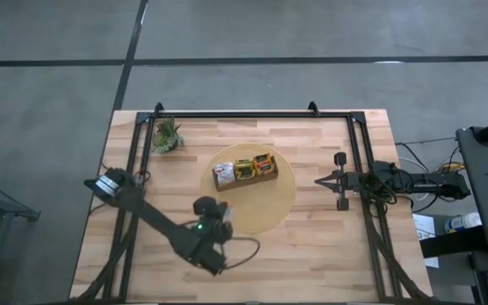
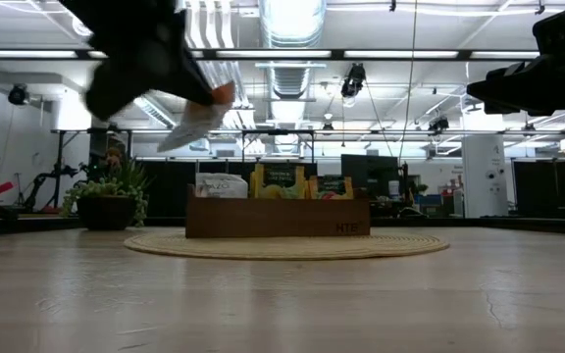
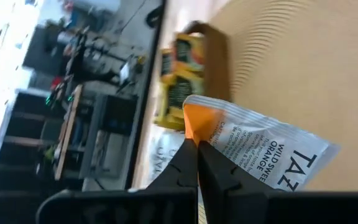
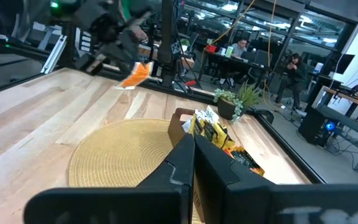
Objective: Pick & Place Tea
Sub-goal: Put the white tea bag into the left section of the wooden organizer
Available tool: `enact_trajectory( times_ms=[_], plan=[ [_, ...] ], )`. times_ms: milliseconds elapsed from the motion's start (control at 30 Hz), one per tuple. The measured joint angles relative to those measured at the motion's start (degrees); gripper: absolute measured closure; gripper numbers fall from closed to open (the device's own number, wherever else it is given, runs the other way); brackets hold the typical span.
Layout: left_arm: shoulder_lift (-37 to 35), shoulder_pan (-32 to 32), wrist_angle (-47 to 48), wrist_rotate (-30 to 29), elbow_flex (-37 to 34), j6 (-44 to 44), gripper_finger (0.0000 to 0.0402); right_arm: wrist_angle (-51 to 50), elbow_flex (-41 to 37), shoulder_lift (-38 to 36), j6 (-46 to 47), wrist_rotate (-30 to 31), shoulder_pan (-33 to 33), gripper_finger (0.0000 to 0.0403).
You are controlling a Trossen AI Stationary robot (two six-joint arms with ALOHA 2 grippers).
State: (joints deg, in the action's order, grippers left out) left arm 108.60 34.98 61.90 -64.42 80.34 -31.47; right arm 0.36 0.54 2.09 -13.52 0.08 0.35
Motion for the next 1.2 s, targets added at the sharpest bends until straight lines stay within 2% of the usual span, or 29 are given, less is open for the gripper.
enact_trajectory(
  times_ms=[400, 767, 1200],
  plan=[
    [0.0, -10.8, -1.9, -7.0, -0.9, -4.1, 0.0401, 0.0, 0.0, 0.0, 0.0, 0.0, 0.0, 0.0394],
    [0.0, -17.8, -5.0, -7.0, -5.6, -6.4, 0.0401, 0.0, 0.0, 0.0, 0.0, 0.0, 0.0, 0.0394],
    [0.0, -21.0, -13.1, -7.0, -10.3, -4.8, 0.0401, 0.0, 0.0, 0.0, 0.0, 0.0, 0.0, 0.0394]
  ],
)
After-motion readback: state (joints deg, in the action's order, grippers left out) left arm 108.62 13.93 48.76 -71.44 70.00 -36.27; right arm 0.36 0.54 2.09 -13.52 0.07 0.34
